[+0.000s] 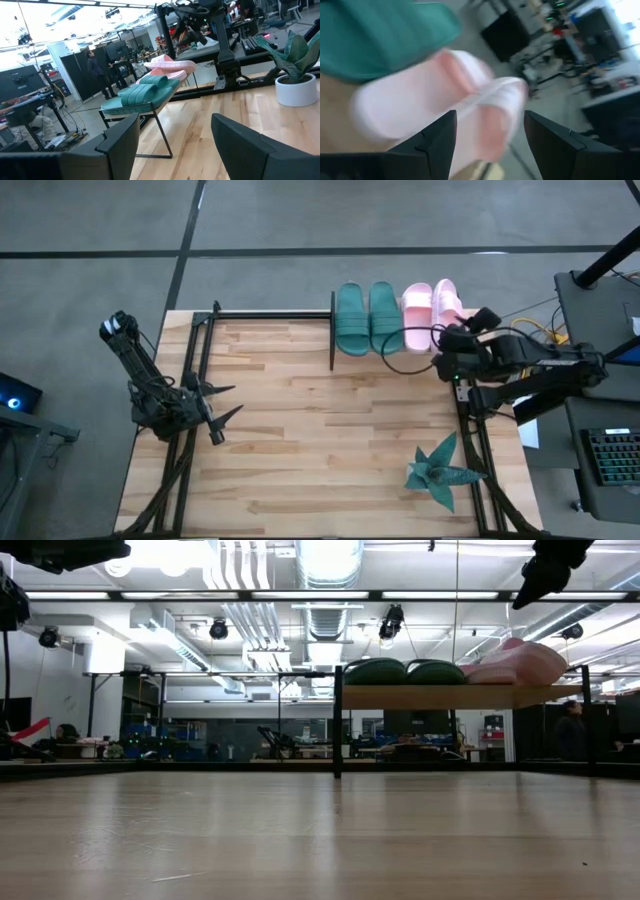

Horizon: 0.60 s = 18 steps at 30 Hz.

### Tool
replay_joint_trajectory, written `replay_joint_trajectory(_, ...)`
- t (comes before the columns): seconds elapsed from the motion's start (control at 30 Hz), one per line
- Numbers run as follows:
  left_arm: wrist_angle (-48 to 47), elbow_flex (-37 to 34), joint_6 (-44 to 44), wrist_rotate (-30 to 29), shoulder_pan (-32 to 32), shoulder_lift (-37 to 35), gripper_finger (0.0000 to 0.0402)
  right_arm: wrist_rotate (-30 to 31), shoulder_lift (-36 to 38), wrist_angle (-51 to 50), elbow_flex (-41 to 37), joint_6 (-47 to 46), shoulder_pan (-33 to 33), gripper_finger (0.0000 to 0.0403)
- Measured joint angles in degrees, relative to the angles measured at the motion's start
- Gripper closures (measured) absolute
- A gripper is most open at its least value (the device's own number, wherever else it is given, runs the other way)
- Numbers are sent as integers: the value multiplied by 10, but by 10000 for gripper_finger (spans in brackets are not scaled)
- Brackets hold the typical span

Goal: Pick and place slides into the shelf
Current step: Put the pink slipper on the shelf

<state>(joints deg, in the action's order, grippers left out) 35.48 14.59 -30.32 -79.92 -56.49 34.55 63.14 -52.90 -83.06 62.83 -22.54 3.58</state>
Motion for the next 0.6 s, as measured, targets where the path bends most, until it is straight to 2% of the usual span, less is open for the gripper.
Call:
replay_joint_trajectory(0.13,0,0,0,0,0,6,171,38,11,6,5,-5,-25,182)
replay_joint_trajectory(0.3,1,0,0,0,0,5,171,-16,13,98,11,45,-54,182)
replay_joint_trajectory(0.37,0,0,0,0,0,6,171,-18,3,116,20,41,-49,182)
replay_joint_trajectory(0.5,0,0,0,0,0,6,171,-16,-15,115,52,-16,-4,182)
replay_joint_trajectory(0.6,0,0,0,0,0,6,171,-16,-33,117,81,-34,64,182)
